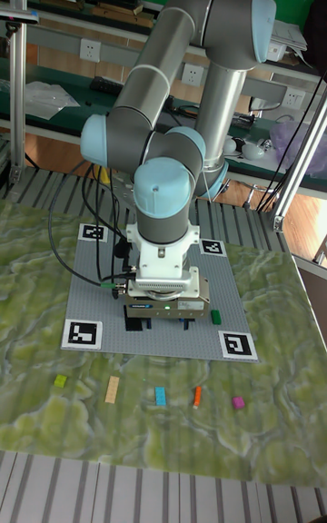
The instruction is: Stack small Lego blocks randomly, one at a time
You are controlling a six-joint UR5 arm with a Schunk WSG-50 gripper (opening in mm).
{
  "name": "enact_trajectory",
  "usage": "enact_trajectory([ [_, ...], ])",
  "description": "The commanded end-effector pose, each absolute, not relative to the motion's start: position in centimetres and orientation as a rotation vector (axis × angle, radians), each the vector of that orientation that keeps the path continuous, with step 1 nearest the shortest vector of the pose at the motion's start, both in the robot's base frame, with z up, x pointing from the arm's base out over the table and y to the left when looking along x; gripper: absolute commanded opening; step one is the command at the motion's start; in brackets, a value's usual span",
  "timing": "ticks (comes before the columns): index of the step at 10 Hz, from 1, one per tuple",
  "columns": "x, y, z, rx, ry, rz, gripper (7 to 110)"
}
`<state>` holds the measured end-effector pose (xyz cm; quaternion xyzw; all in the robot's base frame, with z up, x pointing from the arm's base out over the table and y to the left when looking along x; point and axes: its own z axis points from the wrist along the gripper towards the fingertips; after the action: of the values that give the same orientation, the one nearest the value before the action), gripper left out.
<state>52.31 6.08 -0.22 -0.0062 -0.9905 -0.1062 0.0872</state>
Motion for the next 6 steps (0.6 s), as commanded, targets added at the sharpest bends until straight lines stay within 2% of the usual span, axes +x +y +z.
enact_trajectory([
  [1, 52.4, 6.3, -0.3, -0.03, -2.954, -0.334, 66],
  [6, 52.2, 5.8, 0.8, -0.018, -2.946, -0.315, 66],
])
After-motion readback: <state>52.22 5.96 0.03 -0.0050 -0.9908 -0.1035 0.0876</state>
